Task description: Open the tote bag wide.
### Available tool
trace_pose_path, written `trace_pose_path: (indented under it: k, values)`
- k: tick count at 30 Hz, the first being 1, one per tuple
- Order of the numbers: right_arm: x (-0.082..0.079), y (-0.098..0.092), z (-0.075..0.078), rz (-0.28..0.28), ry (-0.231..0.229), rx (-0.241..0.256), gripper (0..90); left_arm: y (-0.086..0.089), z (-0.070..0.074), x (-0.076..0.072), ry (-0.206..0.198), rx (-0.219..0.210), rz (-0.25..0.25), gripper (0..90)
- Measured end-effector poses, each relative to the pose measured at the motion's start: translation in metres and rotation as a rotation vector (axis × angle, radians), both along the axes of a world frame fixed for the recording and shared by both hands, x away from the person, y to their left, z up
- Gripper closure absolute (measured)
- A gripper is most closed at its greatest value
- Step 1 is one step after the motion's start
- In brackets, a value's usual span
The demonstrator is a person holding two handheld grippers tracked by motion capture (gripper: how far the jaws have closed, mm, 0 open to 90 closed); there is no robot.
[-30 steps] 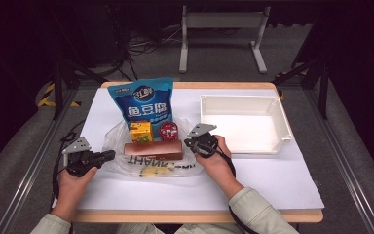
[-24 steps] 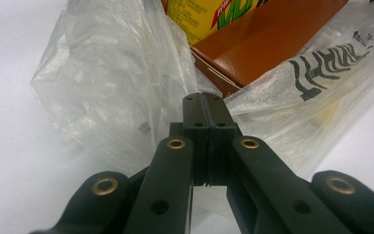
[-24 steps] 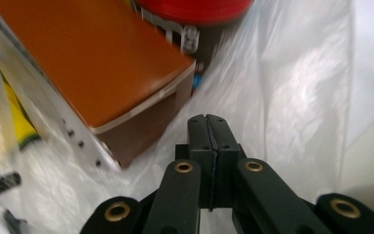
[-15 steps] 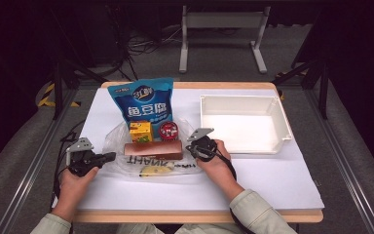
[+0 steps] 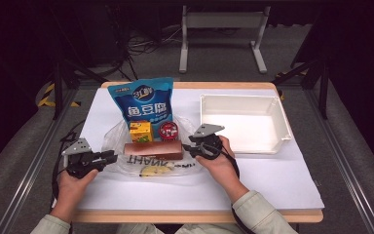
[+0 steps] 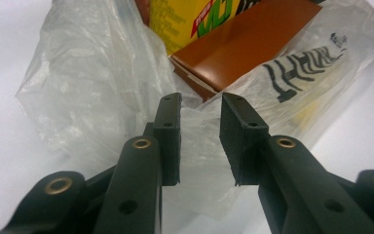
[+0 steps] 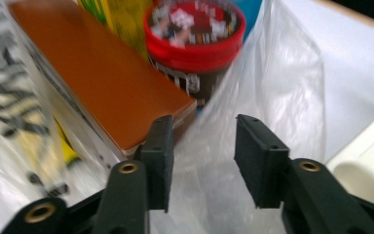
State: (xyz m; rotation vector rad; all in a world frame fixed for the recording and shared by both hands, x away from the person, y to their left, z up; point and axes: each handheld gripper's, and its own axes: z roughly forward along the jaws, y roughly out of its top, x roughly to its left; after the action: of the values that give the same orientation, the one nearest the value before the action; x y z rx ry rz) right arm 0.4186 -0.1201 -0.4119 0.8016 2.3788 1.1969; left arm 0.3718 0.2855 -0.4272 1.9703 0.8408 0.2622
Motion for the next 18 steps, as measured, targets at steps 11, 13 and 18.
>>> trace_pose_path:
  k: [11,13,18]
  values:
    - [-0.008,0.009,0.030,0.157,-0.031,0.081,44.8,0.002,0.002,-0.010,-0.004,-0.036,-0.011,66.0]
    - [-0.009,0.012,0.034,0.188,-0.024,0.087,44.3,0.004,0.005,-0.013,-0.021,-0.058,-0.012,65.2]
    - [-0.009,0.018,0.040,0.251,-0.009,0.080,43.1,0.003,0.010,-0.020,-0.083,-0.092,-0.036,61.7]
